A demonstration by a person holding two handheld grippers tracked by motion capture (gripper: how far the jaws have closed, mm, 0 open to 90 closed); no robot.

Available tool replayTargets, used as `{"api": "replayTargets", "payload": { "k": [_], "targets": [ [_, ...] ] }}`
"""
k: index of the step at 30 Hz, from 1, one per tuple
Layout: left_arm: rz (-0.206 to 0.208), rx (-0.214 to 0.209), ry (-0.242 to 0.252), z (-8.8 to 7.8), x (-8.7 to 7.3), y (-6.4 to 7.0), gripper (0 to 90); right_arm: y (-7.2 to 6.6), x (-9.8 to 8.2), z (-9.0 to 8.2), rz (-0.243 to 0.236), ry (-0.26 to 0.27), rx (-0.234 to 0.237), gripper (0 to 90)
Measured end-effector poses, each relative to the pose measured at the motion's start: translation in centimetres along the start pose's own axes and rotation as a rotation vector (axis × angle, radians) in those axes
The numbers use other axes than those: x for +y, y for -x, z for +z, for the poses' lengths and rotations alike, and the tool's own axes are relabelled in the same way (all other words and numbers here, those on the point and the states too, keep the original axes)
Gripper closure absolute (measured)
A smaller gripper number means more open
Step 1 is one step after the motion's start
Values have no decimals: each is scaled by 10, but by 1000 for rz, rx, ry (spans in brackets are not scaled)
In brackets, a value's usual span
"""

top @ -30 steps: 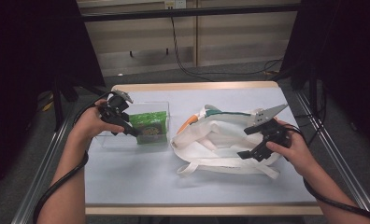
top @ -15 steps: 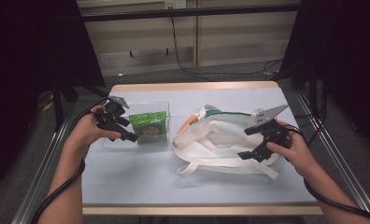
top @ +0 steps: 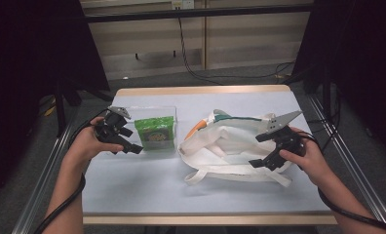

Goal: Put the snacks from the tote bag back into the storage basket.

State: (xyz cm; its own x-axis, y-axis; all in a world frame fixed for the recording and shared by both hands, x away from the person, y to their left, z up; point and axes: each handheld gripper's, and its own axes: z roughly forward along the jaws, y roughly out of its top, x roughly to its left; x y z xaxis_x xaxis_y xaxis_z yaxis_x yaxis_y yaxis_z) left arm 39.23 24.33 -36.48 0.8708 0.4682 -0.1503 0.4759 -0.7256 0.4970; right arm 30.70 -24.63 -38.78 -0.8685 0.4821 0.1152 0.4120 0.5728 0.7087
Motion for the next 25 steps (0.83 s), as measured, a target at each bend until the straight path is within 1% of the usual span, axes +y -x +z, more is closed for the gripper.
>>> {"api": "replayTargets", "payload": {
  "k": [1, 2, 4, 5, 7, 8, 9, 10, 11, 12, 13, 14, 15, 18, 19, 22, 24, 25],
  "targets": [
    [1, 4, -1, 0, -1, 0, 128, 0, 0, 0, -1, 2, -3, 16],
    [-13, 4, 13, 1, -3, 2, 127, 0, -1, 0, -1, 4, -1, 16],
    [0, 3, 10, 1, -6, 2, 127, 0, -1, 0, 3, 3, 0, 16],
    [-6, 0, 17, 2, -8, 4, 126, 0, -2, -1, 2, 3, -2, 16],
    [-4, -1, 16, 3, -11, 5, 126, -1, -2, 0, -2, 1, -4, 16],
    [-14, -6, 21, 5, -12, 7, 126, -1, -2, 0, -6, 0, -5, 16],
    [-1, -5, 4, 5, -13, 7, 125, -1, -3, 0, -4, 3, -2, 16],
    [-6, -3, 3, 6, -14, 8, 125, -1, -3, 0, -2, 3, -3, 16],
    [1, 1, 4, 7, -15, 9, 125, -1, -3, 0, -2, 4, -2, 16],
    [1, -3, 13, 8, -16, 10, 124, -1, -3, -1, 1, 3, -6, 16],
    [-9, -9, 28, 9, -17, 12, 125, -1, -4, -1, -1, 4, -8, 16],
    [0, -14, 39, 10, -18, 13, 125, -2, -4, -1, -1, 6, -12, 17],
    [7, -11, 28, 11, -20, 14, 125, -2, -4, -1, -1, 6, -12, 17],
    [-11, -19, 45, 17, -24, 17, 124, -3, -7, -2, 4, 6, -10, 16],
    [5, -17, 35, 18, -24, 18, 124, -3, -7, -2, 4, 6, -10, 16],
    [-8, -5, 41, 23, -27, 24, 117, -4, -9, -2, 5, 2, -20, 16],
    [-1, 1, 56, 26, -29, 30, 118, -4, -9, -4, 1, 9, -10, 16],
    [2, 3, 69, 28, -30, 33, 117, -5, -10, -5, -2, 10, -17, 16]
  ]
}}
